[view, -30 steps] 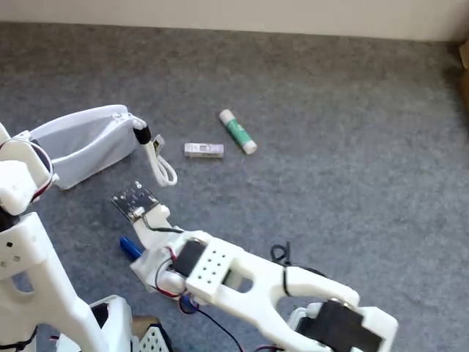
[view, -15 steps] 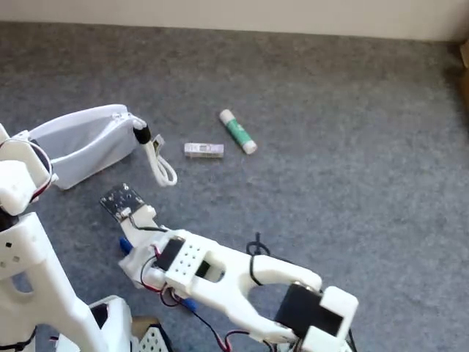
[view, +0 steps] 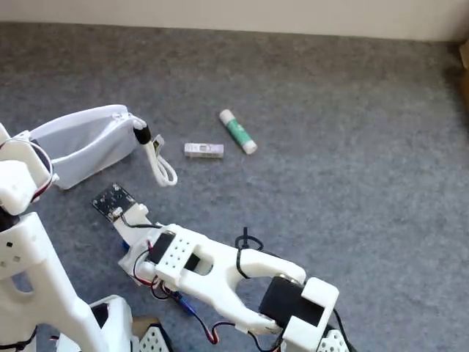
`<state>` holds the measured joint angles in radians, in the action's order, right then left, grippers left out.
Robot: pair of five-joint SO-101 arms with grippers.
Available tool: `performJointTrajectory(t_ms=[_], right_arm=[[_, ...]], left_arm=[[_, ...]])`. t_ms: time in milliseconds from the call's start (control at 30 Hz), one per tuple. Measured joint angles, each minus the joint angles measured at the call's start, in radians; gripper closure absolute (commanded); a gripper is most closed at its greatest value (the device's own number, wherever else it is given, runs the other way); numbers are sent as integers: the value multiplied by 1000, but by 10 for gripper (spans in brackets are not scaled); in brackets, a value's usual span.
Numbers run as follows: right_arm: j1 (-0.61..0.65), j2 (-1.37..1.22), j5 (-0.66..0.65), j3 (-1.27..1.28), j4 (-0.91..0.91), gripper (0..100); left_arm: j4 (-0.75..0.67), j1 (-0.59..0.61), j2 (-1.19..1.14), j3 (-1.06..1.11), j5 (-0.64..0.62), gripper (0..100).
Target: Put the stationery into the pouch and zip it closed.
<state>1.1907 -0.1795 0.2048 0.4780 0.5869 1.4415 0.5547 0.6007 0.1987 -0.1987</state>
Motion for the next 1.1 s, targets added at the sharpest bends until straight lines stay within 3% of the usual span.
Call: performJointTrajectory(t_ms=[233,667,900,1100], right_arm=[[-29,-5,-6,-5,12,995],[-41,-2,-6,-34,193,995],[-52,117,-176,17,252,995],[-103,281,-212,152,252,995]], left_arm=[[0,0,0,0,0,993],[0,0,0,0,0,993],[0,0,0,0,0,993],[0,0,0,0,0,993]])
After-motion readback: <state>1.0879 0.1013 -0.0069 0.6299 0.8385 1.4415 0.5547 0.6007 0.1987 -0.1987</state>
